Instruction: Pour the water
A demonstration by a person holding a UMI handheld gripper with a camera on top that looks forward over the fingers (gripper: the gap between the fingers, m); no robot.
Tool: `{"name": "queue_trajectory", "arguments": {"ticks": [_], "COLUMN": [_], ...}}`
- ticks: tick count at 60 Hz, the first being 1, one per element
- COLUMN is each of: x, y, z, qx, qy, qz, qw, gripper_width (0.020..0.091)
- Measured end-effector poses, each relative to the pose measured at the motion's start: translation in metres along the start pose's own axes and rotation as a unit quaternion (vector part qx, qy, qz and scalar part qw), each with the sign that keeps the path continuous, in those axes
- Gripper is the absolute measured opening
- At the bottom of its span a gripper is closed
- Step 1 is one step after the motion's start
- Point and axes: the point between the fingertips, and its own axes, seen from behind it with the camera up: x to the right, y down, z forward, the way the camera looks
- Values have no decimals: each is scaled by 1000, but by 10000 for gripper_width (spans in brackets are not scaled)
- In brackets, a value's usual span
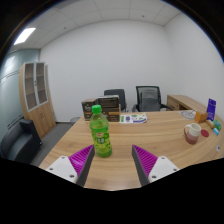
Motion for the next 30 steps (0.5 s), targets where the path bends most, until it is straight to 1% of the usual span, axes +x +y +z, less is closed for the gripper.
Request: {"name": "queue_trajectory", "arguments": {"ticks": [2,4,6,8,17,26,30], "x": [-22,-38,-69,-77,-89,-93,-93], "y": [10,11,8,8,2,-4,-6], "z": [43,57,66,78,127,166,177], "qx": [5,9,9,7,5,15,28], "qy": [-3,-3,3,6,17,25,27], "qz": [3,4,5,3,-3,-16,-26], "qw": [1000,1000,1000,1000,1000,999,999], "gripper_width": [763,763,762,764,761,759,720]}}
